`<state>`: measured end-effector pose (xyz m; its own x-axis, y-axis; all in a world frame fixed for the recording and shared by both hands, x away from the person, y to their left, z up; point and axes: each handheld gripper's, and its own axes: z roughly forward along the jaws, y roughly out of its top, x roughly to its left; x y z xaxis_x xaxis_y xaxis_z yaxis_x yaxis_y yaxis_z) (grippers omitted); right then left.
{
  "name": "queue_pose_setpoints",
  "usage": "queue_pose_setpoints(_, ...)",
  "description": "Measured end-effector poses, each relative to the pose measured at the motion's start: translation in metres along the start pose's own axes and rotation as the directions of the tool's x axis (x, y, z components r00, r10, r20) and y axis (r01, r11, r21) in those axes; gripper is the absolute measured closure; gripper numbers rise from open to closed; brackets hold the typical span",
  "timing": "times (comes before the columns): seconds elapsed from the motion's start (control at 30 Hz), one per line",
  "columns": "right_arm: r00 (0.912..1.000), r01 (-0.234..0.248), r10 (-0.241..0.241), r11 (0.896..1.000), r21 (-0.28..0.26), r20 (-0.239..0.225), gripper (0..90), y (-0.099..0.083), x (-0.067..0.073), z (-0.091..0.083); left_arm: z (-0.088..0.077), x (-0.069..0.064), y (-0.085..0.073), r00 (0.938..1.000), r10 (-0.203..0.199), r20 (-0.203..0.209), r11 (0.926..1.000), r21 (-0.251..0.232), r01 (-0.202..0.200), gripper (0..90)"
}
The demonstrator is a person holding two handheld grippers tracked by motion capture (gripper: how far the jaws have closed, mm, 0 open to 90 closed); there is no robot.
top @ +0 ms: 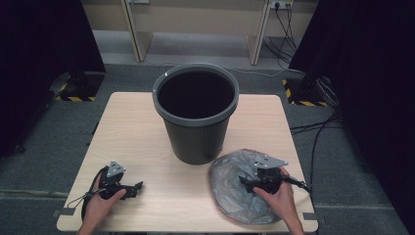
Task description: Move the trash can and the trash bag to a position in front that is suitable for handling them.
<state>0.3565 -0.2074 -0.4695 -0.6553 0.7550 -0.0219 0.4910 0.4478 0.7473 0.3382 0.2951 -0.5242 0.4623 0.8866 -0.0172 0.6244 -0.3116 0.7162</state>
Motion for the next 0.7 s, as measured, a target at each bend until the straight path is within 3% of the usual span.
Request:
queue_pose_setpoints(0.03,1.0,0.0,0.0,1.0,0.0,0.0,17.3,0.0,0.0,0.0,0.0,0.0,0.0,1.0,0.0,0.0,1.0,0.0,0.0,0.0)
queue_pose_setpoints(0.07,0.9996,-0.024,0.024,0.998,-0.056,-0.015,17.4,0.004,-0.005,-0.012,0.0,0.0,0.0,1.0,0.0,0.0,1.0,0.0,0.0,0.0)
queue_pose_setpoints(0.17,0.9987,-0.045,0.047,0.995,-0.085,0.02,17.4,0.006,-0.017,-0.022,0.0,0.0,0.0,1.0,-0.001,0.0,1.0,0.0,0.001,0.0)
queue_pose_setpoints(0.23,0.9978,-0.049,0.053,0.995,-0.082,0.041,18.3,0.005,-0.021,-0.023,0.0,0.0,0.0,1.0,0.0,0.0,1.0,0.0,0.0,0.0)
queue_pose_setpoints(0.3,0.9927,-0.047,0.051,0.998,-0.038,0.109,20.2,-0.004,-0.033,-0.018,0.0,0.0,0.0,1.0,0.001,0.001,1.0,0.0,-0.001,0.0)
queue_pose_setpoints(0.43,0.99,-0.067,0.065,0.998,0.018,0.125,19.9,-0.019,-0.04,-0.006,0.0,-0.001,0.0,1.0,0.001,0.002,1.0,0.0,-0.001,0.0)
queue_pose_setpoints(0.6,0.9944,-0.047,0.042,0.998,0.051,0.097,19.6,-0.024,-0.032,0.002,-0.001,-0.002,-0.001,0.9999,0.008,0.013,1.0,-0.002,-0.008,0.0)
queue_pose_setpoints(0.7,0.9978,0.001,-0.005,0.998,0.063,0.067,19.5,-0.021,-0.016,0.006,-0.002,-0.004,-0.001,0.9987,0.03,0.041,0.9996,-0.002,-0.03,0.0)
